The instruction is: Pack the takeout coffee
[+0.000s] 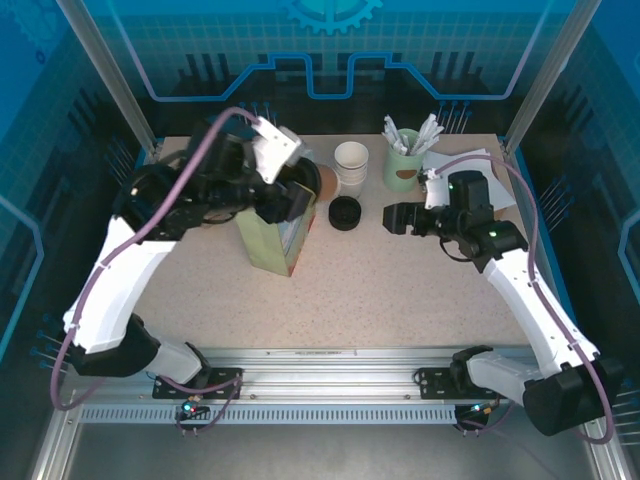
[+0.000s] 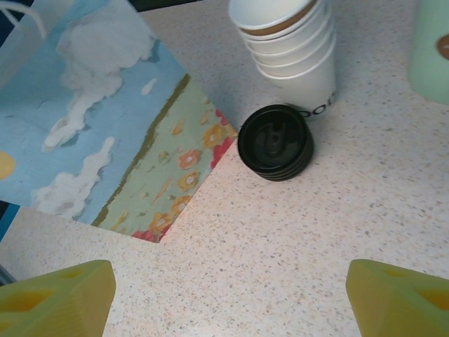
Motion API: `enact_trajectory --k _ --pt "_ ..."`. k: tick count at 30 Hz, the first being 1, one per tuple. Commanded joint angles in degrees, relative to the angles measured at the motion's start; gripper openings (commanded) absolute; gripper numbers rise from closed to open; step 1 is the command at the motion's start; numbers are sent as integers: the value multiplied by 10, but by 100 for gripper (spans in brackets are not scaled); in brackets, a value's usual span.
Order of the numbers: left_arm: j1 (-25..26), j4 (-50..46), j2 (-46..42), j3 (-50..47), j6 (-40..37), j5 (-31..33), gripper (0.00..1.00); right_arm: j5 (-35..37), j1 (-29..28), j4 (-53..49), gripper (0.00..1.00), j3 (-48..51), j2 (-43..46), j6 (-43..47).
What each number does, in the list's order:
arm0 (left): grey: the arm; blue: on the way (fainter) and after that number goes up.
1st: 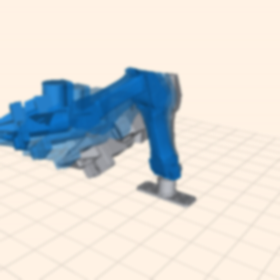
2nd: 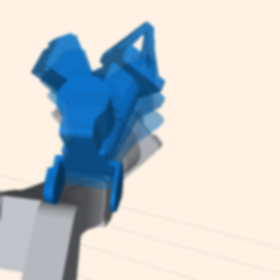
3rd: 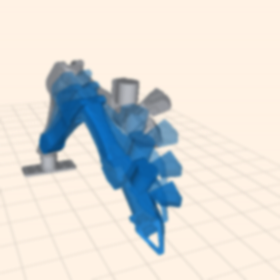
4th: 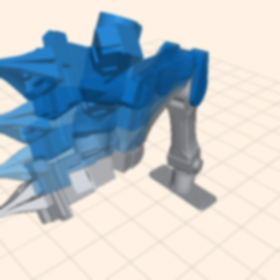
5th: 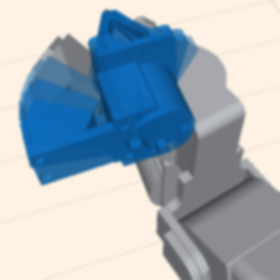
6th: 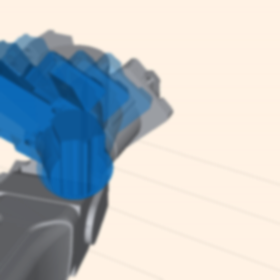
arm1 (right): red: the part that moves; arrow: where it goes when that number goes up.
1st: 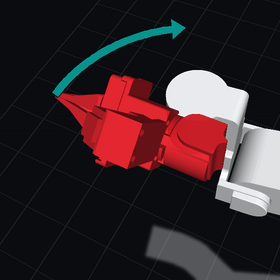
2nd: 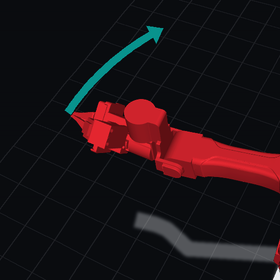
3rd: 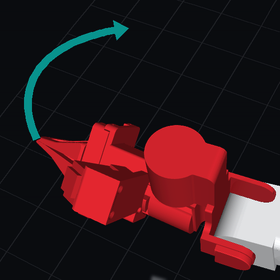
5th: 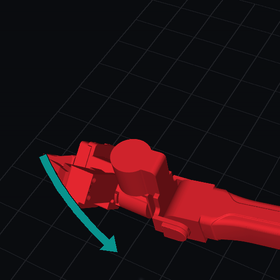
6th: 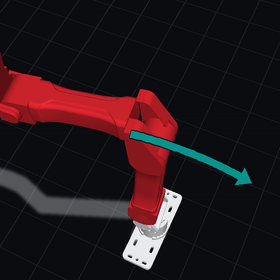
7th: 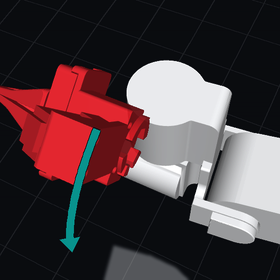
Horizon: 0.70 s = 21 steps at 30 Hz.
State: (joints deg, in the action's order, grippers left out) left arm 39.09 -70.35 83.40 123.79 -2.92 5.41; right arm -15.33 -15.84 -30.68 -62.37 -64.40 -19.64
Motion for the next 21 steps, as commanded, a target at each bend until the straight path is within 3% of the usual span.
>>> enact_trajectory --k 1,6,11,21 --pt "-60 -31 0 13 28 24 51 22 -31 -15 87 -26 -16 12" --pt "-133 -79 45 20 38 50 50 30 -59 1 87 -25 -37 14" --pt "-141 -134 119 59 39 82 49 29 -66 14 87 -12 -49 18" --pt "-157 -207 218 90 43 69 47 32 -66 28 87 16 -50 26"
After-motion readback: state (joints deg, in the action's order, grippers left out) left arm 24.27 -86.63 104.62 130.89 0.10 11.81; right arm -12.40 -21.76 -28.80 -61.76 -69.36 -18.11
